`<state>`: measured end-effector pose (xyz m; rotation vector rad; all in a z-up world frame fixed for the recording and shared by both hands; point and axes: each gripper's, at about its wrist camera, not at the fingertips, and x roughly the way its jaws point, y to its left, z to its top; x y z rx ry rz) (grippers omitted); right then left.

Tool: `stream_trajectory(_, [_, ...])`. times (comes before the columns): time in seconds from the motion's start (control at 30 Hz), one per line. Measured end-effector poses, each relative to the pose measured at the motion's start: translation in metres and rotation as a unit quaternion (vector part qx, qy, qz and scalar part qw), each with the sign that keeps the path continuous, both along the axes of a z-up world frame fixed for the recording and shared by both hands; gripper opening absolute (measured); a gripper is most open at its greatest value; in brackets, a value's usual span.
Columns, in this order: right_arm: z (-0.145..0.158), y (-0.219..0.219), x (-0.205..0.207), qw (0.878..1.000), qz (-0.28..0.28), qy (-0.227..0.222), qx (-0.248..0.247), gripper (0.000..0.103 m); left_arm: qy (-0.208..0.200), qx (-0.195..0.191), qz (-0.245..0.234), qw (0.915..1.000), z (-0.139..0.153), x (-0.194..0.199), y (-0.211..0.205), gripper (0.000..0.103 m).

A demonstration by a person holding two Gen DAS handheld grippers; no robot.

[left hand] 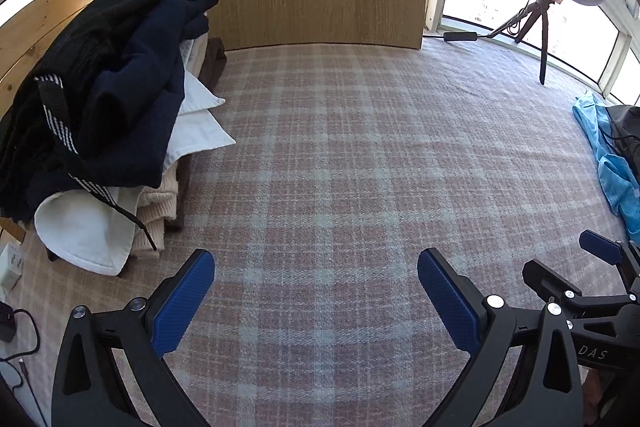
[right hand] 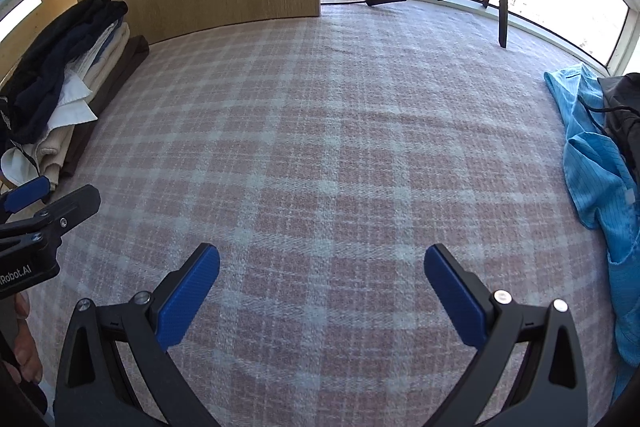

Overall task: Fold clothes
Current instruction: 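Move both tools toward the black trousers lying on the blue shirt, then grasp the black trousers waistband with the left gripper while the right gripper grasps beside it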

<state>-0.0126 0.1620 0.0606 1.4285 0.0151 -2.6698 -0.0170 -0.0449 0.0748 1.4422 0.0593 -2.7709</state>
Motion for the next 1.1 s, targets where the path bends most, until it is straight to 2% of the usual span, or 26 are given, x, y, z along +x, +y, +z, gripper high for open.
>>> stream_trajectory(0.43, [0.115, 0.02, 0.079, 0.992, -0.051, 0.116, 0.03, 0.103, 0.084, 0.019, -0.024, 0.996, 0.124, 0.036, -0.037, 0.102])
stream_trajectory(0.57, [0.145, 0.04, 0.1, 0.987, -0.078, 0.139, 0.032, 0.103, 0.117, 0.014, -0.045, 0.9921, 0.154, 0.07, -0.024, 0.102])
stream_trajectory(0.73, [0.169, 0.07, 0.128, 0.978, -0.116, 0.164, 0.051, 0.103, 0.141, 0.032, -0.077, 0.9865, 0.182, 0.103, -0.009, 0.102])
stream_trajectory(0.9, [0.174, 0.115, 0.153, 0.97, -0.169, 0.165, 0.055, 0.103, 0.155, 0.025, -0.112, 0.9812, 0.162, 0.098, 0.044, 0.102])
stream_trajectory(1.1, [0.169, 0.183, 0.174, 0.961, -0.231, 0.147, 0.05, 0.103, 0.151, 0.044, -0.147, 0.9765, 0.161, 0.087, 0.088, 0.102])
